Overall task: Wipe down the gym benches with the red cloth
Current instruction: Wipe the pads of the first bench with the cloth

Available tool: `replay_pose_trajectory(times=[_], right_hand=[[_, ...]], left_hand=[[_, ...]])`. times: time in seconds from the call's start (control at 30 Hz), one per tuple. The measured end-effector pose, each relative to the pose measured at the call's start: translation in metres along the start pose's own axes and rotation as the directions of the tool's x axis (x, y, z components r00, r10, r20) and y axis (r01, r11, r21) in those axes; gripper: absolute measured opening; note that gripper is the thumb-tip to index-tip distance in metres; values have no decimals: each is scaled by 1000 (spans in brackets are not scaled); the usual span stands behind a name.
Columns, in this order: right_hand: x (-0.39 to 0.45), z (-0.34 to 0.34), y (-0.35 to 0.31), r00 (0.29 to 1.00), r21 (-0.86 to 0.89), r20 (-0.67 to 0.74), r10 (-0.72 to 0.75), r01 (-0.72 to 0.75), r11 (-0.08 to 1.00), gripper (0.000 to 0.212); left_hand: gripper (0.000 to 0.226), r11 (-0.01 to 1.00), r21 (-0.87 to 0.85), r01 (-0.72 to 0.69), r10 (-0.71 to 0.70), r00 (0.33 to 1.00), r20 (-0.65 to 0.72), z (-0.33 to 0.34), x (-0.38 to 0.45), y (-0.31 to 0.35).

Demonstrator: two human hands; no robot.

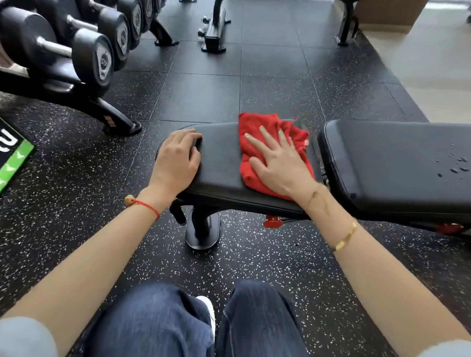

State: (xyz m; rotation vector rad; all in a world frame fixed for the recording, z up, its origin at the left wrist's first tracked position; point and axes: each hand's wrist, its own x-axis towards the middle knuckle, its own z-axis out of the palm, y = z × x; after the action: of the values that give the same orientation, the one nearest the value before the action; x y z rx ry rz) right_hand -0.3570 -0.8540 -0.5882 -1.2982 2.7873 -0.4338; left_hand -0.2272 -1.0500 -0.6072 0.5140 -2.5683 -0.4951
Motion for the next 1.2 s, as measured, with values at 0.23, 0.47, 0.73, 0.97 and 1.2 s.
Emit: replay_pose_trajectory(times=[0.23,0.47,0.73,0.97,1.2], right_hand=[[6,-2,15,999,27,36,-13,12,1000,54],[55,17,-62,988,14,95,-122,121,993,55],[19,16,-39,973,58,69,-220,216,975,54],[76,20,-79,980,50,140,-143,137,989,53],[32,28,-81,951,77,79,-299,293,953,54]], left_hand=[[36,999,36,-3,2,1000,29,-11,-14,-9],[37,992,113,-46,45,999,9,-19,-38,-11],[30,998,57,-23,25,999,-45,-26,-53,-15],[28,999,45,8,-5,998,-68,-28,-57,-14],[22,998,49,51,-47,997,-64,-30,-60,-14]])
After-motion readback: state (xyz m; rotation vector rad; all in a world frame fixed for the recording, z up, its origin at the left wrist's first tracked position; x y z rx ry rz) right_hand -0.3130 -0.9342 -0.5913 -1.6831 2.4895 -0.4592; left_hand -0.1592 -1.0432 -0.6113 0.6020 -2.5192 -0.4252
